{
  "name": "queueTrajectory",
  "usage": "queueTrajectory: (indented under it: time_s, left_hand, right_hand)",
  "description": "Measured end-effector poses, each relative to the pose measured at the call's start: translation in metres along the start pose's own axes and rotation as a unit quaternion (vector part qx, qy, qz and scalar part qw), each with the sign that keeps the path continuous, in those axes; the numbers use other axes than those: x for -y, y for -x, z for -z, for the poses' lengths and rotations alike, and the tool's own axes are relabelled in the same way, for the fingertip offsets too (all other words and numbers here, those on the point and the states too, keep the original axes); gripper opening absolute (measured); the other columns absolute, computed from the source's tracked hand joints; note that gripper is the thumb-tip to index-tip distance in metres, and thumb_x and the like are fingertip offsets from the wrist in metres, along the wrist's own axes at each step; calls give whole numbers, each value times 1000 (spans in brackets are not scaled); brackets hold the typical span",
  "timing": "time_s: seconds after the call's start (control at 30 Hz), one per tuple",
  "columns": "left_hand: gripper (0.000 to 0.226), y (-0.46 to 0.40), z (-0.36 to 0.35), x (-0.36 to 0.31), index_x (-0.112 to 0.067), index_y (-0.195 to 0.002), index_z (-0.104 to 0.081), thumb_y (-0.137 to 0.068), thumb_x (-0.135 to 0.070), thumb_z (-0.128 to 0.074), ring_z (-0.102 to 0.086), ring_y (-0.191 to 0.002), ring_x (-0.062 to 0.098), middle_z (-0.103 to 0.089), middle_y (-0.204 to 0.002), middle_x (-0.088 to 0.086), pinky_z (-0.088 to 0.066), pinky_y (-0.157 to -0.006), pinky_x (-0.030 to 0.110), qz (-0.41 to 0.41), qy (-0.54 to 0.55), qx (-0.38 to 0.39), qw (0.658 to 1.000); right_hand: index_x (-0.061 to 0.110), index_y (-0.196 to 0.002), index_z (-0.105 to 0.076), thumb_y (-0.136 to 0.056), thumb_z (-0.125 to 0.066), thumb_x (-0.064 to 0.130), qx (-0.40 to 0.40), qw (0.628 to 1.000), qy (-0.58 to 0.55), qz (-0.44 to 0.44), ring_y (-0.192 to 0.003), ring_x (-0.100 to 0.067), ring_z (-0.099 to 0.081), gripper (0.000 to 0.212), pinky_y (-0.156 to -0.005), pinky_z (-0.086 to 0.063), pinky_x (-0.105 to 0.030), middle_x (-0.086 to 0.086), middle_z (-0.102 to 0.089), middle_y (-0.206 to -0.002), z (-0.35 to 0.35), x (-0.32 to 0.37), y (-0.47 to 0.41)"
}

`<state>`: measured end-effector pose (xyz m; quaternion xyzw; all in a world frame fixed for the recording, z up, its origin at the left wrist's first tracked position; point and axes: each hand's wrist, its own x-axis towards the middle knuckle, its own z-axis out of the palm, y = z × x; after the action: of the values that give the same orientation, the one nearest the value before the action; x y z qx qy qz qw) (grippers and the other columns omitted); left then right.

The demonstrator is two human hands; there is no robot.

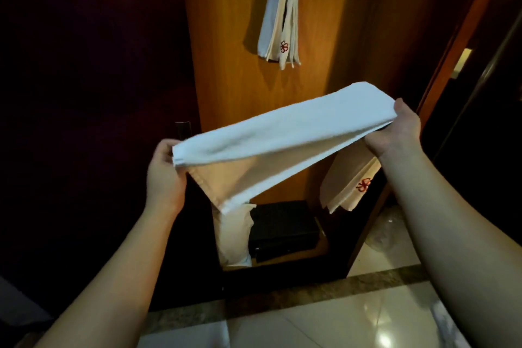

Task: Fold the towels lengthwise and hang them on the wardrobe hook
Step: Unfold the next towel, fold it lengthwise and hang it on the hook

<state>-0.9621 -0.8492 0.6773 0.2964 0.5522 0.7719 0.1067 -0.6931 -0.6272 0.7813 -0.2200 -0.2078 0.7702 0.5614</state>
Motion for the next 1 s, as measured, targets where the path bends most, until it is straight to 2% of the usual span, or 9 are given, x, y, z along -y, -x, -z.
queueTrajectory:
  time_s: [0.1,0.27,0.43,0.6,0.7,0.77,0.87,0.93,1.0]
  left_hand:
    - [46,6,-6,-2,-1,-125,-55,-90,-30,-62,-67,-106,19,-71,-114,7,-54,-91,36,88,82,92,988]
    - [19,19,-9,4,-19,-89,-66,-85,-1,-60,-67,-67,12,-72,-65,-9,-50,-75,34,156,-27,31,987]
    - [48,13,-1,2,-30,-120,-56,-82,-8,-74,-60,-109,23,-56,-128,5,-52,-92,44,-26,-178,36,983]
    - [56,19,6,13,-16,-138,-48,-87,-6,-68,-47,-124,29,-44,-139,9,-47,-96,49,-348,-421,104,831]
    - [47,17,9,20,-16,-135,-56,-89,-16,-65,-49,-125,34,-50,-138,13,-49,-94,58,-404,-492,183,749]
    - [44,20,10,20,-16,-130,-62,-89,-32,-60,-52,-125,24,-56,-134,7,-48,-98,51,-372,-463,184,783]
    - [35,31,5,6,-22,-115,-64,-81,-30,-65,-60,-106,-7,-71,-107,-21,-48,-92,18,-211,-249,121,937]
    - [24,33,2,-3,-28,-109,-65,-91,-13,-58,-61,-93,-17,-68,-92,-37,-45,-81,4,-139,-175,101,969]
    - [47,32,5,-2,-44,-90,-76,-92,-1,-55,-65,-86,-13,-70,-86,-33,-47,-75,6,-68,-88,104,988]
  right_hand:
    - [4,-114,-57,-107,-38,37,11,1000,-4,-20,-86,-37,-74,39,-68,-59,-43,-18,-74,-103,3,-4,1]
    - [3,-122,-52,-106,-38,39,-15,999,11,-38,-100,-40,-67,42,-82,-54,-49,-19,-68,-115,8,-6,2]
    - [6,-119,-57,-105,-45,33,-36,999,24,-25,-98,-36,-69,33,-79,-56,-48,-15,-70,-115,8,-7,6]
    - [5,-111,-56,-106,-42,33,-30,999,16,-30,-94,-36,-69,31,-84,-54,-49,-15,-70,-108,5,-11,12]
    - [4,-116,-55,-106,-42,34,-29,999,17,-29,-96,-38,-67,35,-80,-54,-48,-17,-68,-111,8,-7,8]
    - [3,-118,-54,-106,-41,34,-28,999,23,-29,-99,-40,-66,36,-84,-53,-48,-17,-68,-113,10,-3,4]
    - [8,-104,-57,-104,-48,29,-51,998,28,-26,-88,-33,-72,23,-71,-59,-40,-12,-73,-103,16,1,-3]
    - [9,-103,-59,-102,-52,29,-57,997,47,-25,-83,-31,-75,21,-68,-61,-40,-8,-75,-100,20,0,-5]
    - [9,-107,-59,-101,-53,29,-62,996,64,-15,-88,-30,-75,21,-72,-61,-42,-8,-75,-105,20,-3,-5]
